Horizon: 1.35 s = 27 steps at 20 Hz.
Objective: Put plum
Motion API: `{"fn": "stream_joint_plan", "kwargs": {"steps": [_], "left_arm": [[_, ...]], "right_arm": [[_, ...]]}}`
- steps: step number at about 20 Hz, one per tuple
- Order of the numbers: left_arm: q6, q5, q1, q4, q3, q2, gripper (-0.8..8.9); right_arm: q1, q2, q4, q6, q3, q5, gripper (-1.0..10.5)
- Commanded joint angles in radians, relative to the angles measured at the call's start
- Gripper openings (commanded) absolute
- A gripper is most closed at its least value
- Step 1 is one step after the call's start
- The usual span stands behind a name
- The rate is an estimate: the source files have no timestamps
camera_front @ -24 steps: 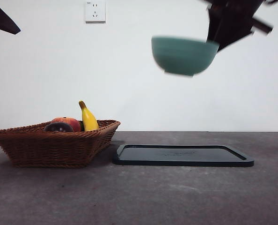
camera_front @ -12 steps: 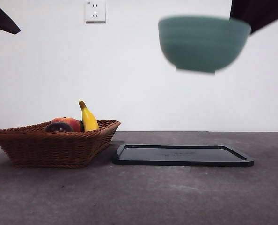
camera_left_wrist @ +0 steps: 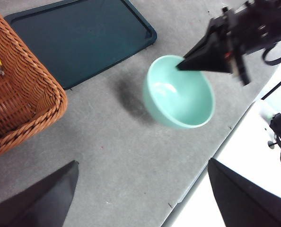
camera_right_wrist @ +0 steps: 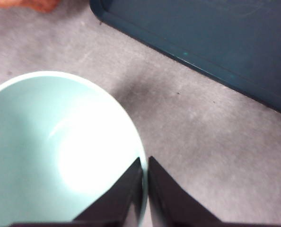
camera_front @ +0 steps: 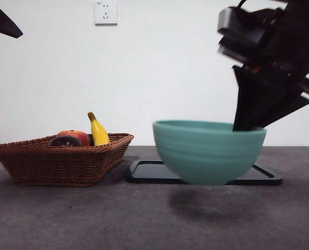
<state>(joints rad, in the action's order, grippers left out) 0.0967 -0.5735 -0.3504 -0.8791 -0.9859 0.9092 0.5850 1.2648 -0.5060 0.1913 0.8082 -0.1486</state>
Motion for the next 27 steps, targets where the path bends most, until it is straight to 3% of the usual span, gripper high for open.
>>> {"fn": "stream_joint_plan", "kwargs": {"steps": [1, 13, 18, 27], "left_arm": [[0.020, -0.003, -0.005, 0.010, -0.019, 0.006, 4.37], [0.023, -0.003, -0.005, 0.008, -0.019, 0.006, 4.37], [0.023, -0.003, -0.005, 0.008, -0.019, 0.006, 4.37], [0.023, -0.003, -0.004, 0.005, -0.019, 0.006, 4.37]], "right_arm": [[0.025, 0.051, 0.029, 0.011, 0.008, 0.021, 0.1], [0.048, 0.149, 0.049, 0.010, 0.008, 0.046, 0.1], [0.049, 0.149, 0.038, 0.011, 0.008, 0.047, 1.8], [0.042, 0.044, 0.000, 0.010, 0.047, 0.098, 2.4]]}}
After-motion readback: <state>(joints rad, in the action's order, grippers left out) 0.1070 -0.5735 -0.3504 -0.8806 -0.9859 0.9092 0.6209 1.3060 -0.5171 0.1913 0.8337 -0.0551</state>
